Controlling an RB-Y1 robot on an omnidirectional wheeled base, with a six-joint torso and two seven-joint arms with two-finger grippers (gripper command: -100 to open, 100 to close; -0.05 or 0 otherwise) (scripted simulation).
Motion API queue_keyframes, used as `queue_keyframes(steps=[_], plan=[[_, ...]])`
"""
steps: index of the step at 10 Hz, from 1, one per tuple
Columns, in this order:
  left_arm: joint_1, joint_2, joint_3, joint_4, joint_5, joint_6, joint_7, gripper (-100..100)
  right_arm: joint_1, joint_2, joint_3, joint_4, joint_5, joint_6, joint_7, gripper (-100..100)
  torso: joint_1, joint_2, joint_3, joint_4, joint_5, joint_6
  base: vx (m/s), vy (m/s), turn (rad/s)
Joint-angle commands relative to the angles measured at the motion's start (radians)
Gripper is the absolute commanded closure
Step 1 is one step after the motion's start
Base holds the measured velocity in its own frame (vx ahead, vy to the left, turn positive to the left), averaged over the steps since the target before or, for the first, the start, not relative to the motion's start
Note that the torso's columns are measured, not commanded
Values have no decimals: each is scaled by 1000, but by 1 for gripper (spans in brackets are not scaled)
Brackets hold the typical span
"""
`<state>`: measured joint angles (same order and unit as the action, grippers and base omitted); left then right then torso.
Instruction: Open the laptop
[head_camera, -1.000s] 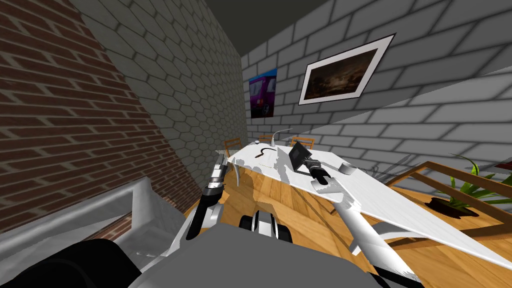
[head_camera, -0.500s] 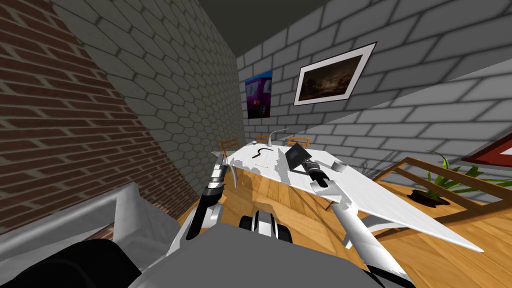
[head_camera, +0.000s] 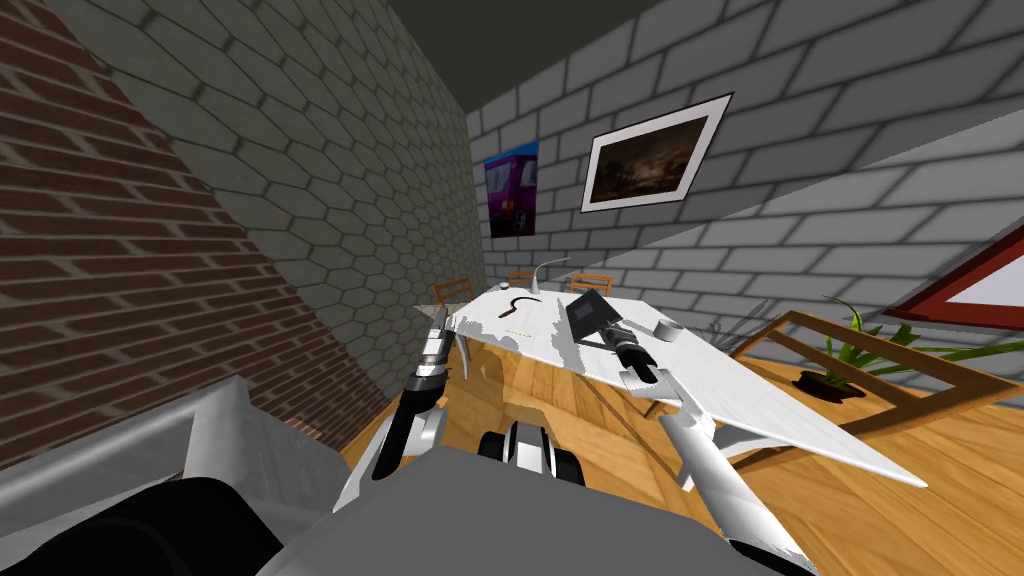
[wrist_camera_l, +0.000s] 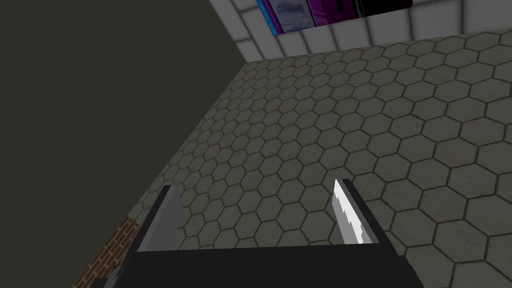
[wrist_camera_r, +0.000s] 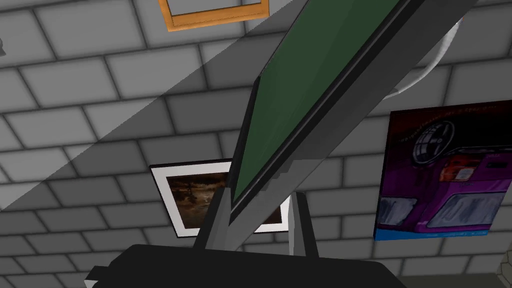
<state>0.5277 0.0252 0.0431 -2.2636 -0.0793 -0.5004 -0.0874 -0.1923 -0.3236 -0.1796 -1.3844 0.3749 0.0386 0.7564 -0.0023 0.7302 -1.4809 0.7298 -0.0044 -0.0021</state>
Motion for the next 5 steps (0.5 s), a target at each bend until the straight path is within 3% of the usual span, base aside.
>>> queue_keyframes(steps=[1, 2, 4, 5], plan=[[0, 0, 0, 0, 0, 0, 0, 0, 22, 46, -14, 59, -25, -75, -43, 100, -1, -3, -1, -2, -1, -1, 36, -45, -65], [0, 0, 0, 0, 0, 0, 0, 0, 22, 46, -14, 59, -25, -75, -43, 100, -2, -5, -3, -3, -2, -2, 23, -30, -23], [0, 0, 0, 0, 0, 0, 0, 0, 44, 90, -33, 108, -55, -158, -91, 100, 1, -3, -1, -3, -1, -2, 54, -48, -70], [0, 0, 0, 0, 0, 0, 0, 0, 44, 90, -33, 108, -55, -158, -91, 100, 1, -1, -1, -3, -2, -1, 38, -35, -49]])
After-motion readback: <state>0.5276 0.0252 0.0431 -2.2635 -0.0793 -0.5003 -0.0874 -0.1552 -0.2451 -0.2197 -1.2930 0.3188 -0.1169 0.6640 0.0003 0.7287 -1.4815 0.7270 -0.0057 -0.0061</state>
